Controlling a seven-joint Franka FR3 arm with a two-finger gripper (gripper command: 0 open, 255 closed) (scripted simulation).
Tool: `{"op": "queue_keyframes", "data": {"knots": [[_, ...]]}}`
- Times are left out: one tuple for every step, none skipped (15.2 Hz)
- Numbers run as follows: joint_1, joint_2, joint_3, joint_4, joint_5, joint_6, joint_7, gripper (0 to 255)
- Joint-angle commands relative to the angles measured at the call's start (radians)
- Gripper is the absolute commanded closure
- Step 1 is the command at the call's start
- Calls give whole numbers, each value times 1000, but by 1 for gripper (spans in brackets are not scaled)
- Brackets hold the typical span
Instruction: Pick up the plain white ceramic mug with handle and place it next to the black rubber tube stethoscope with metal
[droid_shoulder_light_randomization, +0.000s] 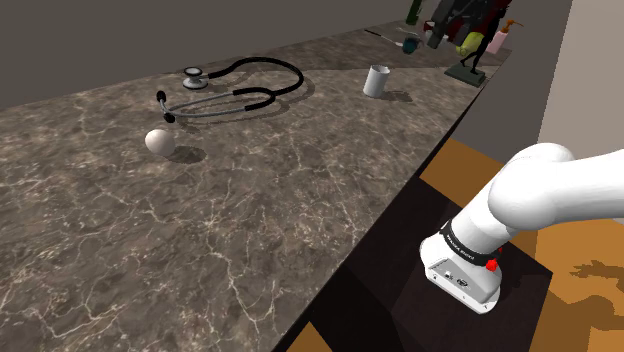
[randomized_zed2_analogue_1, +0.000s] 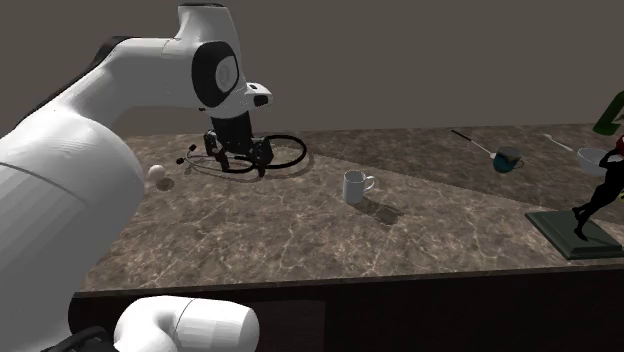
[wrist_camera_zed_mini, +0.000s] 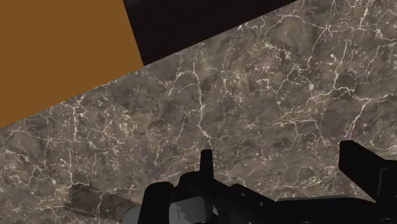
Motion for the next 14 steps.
{"op": "queue_keyframes", "data": {"knots": [[0,0,0,0,0,0,0,0],[-3,24,-13,-1,-7,26,-10,0],[-6,49,-26,-1,-14,52,-20,0],[-9,76,-38,0,-20,78,-29,0],[-12,103,-51,2,-26,103,-39,0],[-14,131,-64,6,-31,127,-49,0],[-16,159,-77,11,-35,152,-58,0],[-19,189,-89,18,-39,176,-68,0],[-21,219,-102,25,-42,199,-78,0],[-22,250,-114,34,-44,221,-88,0],[-24,281,-127,45,-45,243,-98,0],[-25,313,-139,56,-45,265,-109,0],[-27,346,-151,69,-44,285,-120,0],[-28,380,-163,83,-43,305,-131,0]]}}
